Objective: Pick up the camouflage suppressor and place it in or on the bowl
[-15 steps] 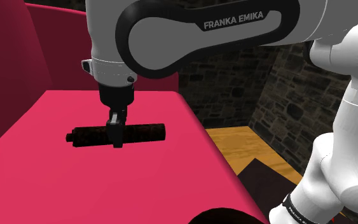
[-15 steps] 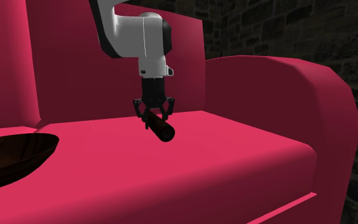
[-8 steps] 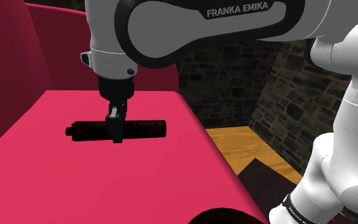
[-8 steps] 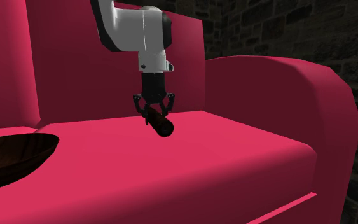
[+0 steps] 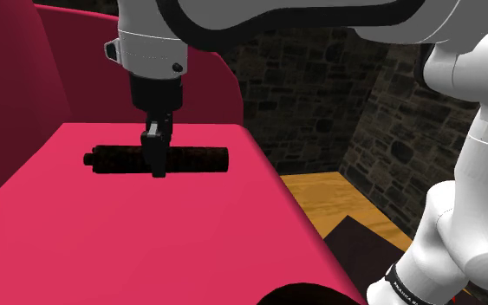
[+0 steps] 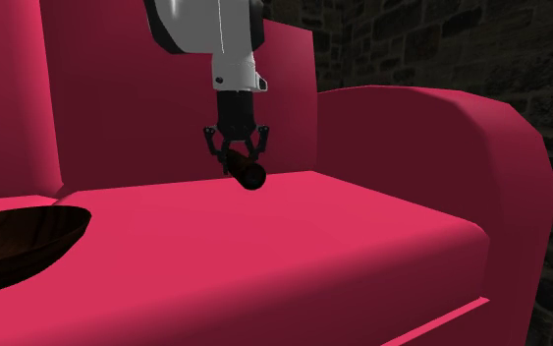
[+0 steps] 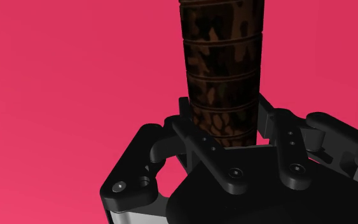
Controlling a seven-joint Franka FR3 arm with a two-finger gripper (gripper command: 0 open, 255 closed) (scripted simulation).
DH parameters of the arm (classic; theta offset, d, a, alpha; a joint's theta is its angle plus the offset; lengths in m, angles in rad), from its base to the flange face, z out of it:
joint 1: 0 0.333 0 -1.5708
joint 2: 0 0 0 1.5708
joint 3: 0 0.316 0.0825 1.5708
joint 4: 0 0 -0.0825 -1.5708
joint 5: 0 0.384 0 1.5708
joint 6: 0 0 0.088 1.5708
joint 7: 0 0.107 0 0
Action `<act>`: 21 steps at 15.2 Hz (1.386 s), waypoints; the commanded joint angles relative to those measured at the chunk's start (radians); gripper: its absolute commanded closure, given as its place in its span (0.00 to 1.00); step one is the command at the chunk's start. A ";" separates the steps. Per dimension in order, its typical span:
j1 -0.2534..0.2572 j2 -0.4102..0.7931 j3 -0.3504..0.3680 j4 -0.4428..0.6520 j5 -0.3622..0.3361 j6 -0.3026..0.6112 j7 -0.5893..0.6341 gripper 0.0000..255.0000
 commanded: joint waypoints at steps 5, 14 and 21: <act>0.008 0.017 0.001 0.104 -0.006 -0.088 -0.002 1.00; 0.022 0.011 0.010 0.192 -0.005 -0.182 0.011 1.00; 0.039 -0.214 0.048 -0.083 0.083 -0.115 0.081 1.00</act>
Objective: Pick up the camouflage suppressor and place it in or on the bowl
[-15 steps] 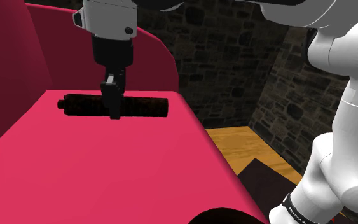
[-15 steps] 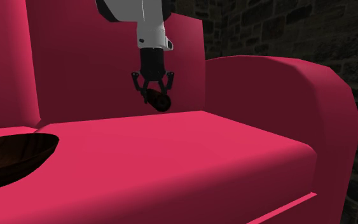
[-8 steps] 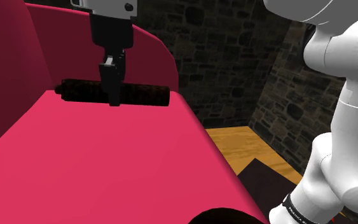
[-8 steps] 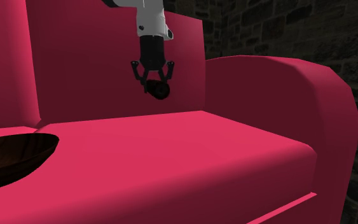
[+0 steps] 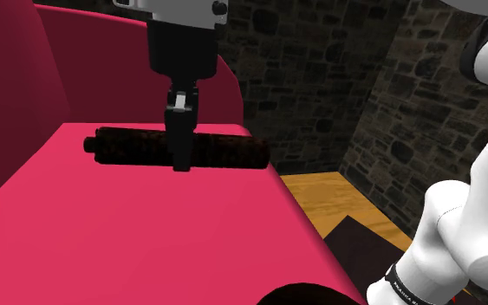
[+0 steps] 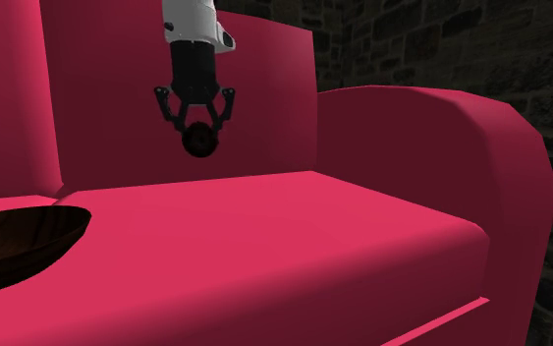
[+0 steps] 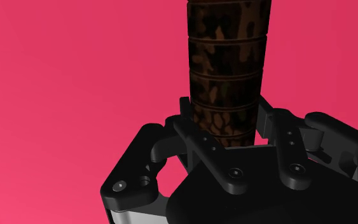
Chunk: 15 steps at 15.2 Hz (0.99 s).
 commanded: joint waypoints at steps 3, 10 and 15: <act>0.021 -0.111 0.022 -0.123 0.049 0.023 0.043 1.00; 0.077 -0.272 0.070 -0.271 0.130 0.031 0.131 1.00; 0.124 -0.363 0.113 -0.338 0.184 0.022 0.208 1.00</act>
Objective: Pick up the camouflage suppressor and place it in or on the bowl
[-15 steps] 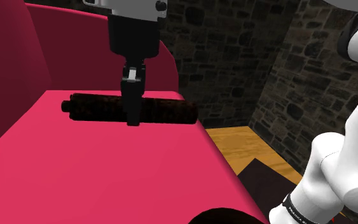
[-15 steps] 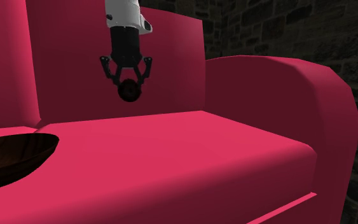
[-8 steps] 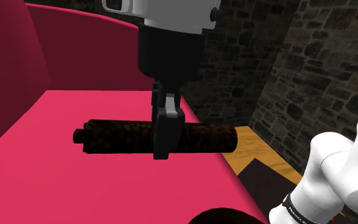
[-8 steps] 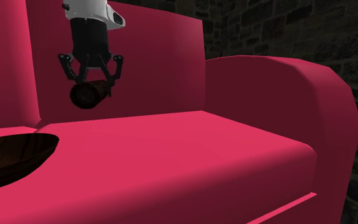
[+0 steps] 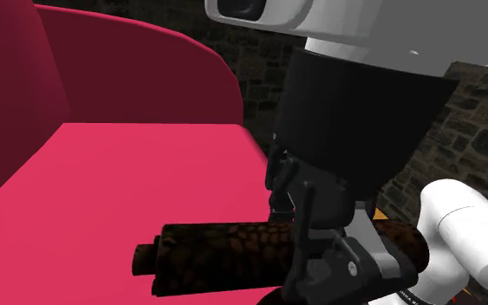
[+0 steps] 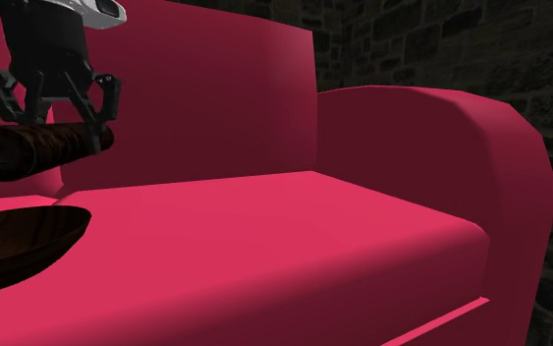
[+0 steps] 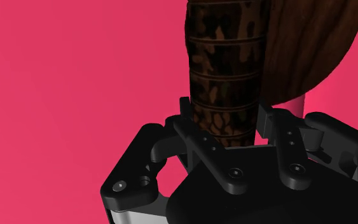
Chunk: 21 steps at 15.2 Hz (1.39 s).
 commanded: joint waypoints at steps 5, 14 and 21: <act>0.060 -0.091 0.064 -0.054 0.065 -0.016 0.108 1.00; 0.069 -0.108 0.077 -0.187 0.081 0.102 0.100 1.00; 0.072 -0.109 0.085 -0.237 0.087 0.152 0.099 1.00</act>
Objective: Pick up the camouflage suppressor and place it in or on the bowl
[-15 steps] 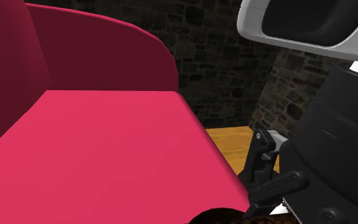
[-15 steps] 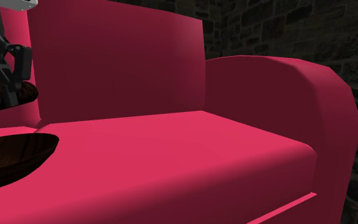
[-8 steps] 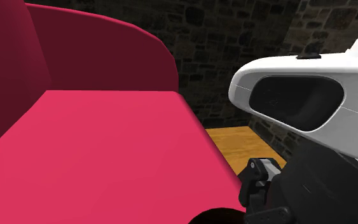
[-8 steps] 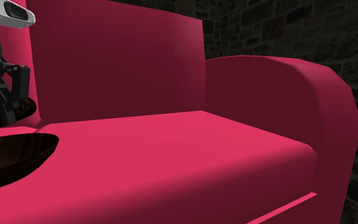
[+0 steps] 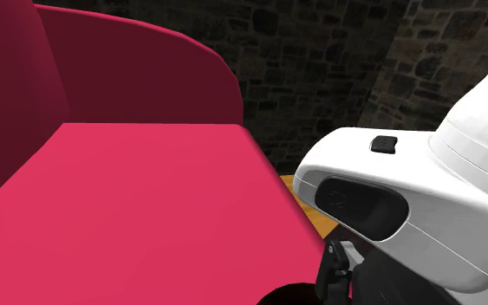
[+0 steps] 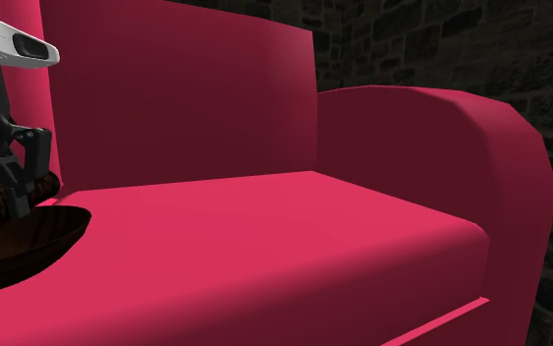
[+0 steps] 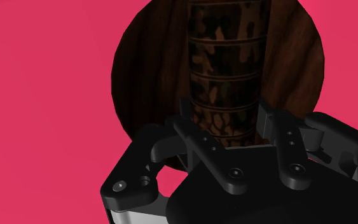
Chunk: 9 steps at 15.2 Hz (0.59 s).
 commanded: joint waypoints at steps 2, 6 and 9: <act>0.000 -0.001 0.000 -0.001 0.000 0.001 0.000 1.00; 0.000 -0.001 0.000 -0.002 0.001 0.002 0.000 0.00; 0.000 -0.001 0.000 -0.002 0.001 0.002 0.000 0.00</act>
